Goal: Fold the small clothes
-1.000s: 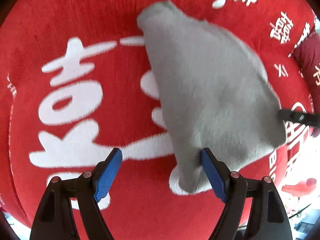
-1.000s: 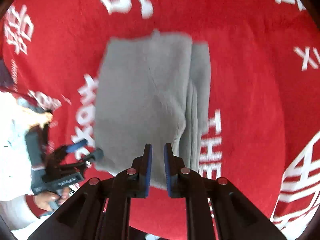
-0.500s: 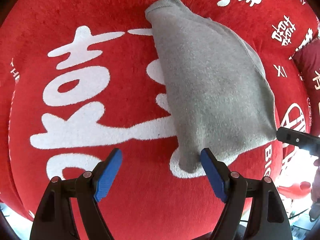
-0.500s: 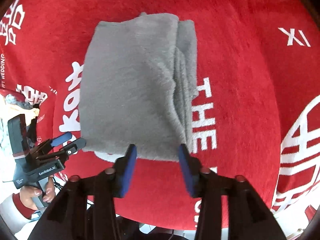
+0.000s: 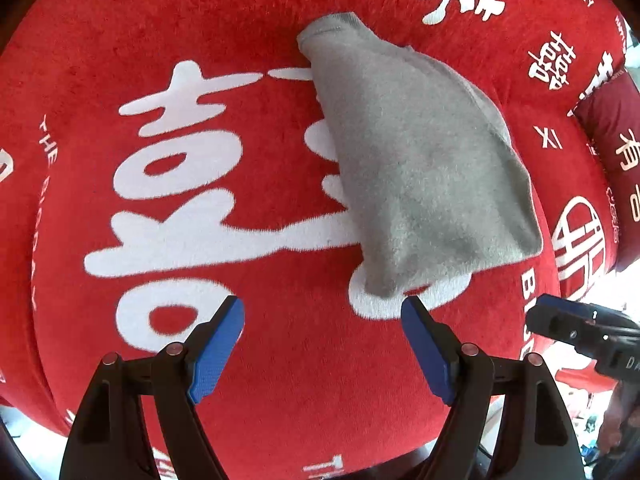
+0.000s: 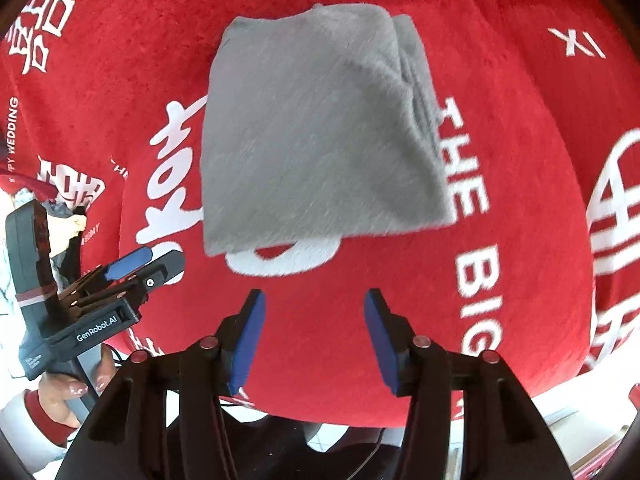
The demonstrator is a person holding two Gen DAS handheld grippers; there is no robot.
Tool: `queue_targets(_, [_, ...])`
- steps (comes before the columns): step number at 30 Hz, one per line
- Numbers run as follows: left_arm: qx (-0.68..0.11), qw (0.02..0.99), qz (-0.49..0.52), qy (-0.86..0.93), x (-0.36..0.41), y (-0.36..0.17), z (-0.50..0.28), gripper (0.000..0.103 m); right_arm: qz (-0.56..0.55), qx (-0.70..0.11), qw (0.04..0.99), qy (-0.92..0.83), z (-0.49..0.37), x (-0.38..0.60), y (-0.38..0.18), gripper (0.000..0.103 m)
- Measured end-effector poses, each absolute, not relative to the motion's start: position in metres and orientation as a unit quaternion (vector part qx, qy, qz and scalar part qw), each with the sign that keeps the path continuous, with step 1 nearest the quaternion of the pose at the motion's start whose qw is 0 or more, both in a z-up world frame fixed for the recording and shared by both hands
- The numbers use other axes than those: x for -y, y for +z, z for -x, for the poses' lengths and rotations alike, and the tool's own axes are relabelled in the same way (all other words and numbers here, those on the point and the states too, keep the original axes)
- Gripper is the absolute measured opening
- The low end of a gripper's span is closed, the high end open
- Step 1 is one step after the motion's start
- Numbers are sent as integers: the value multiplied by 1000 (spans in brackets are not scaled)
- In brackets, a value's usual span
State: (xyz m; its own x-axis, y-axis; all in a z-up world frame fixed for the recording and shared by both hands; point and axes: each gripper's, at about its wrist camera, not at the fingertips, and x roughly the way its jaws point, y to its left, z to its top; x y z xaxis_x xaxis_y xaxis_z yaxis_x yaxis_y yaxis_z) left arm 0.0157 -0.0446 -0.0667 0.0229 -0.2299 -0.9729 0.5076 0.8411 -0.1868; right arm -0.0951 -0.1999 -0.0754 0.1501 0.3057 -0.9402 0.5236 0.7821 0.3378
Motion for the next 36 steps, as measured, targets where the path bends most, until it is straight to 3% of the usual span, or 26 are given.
queue_targets(5, [-667,687,-108,-269,41,-64,-13,83,-332,-629,697,-90,105,185,-65,62])
queue_targets(6, [-666,687,-114,-267,40,-63,-11,88,-333,-625,700,-93,107,184,-62,62])
queue_targets(7, [-667,686,-122,-265,40,-61,-11,103,-335,-621,702,-97,110,183,-58,62])
queue_targets(8, [-665,687,-124,-265,39,-58,-11,103,-337,-618,703,-101,112,184,-55,62])
queue_targets(11, [-665,683,-126,-273,39,-50,-10,103,-341,-606,709,-117,118,183,-45,82])
queue_targets(24, [-702,630,-131,-306,10,-8,5,103,-284,-597,738,-140,116,156,19,85])
queue_targets(36, [-678,654,-112,-316,-19,54,3,103,-292,-572,748,-170,124,138,74,85])
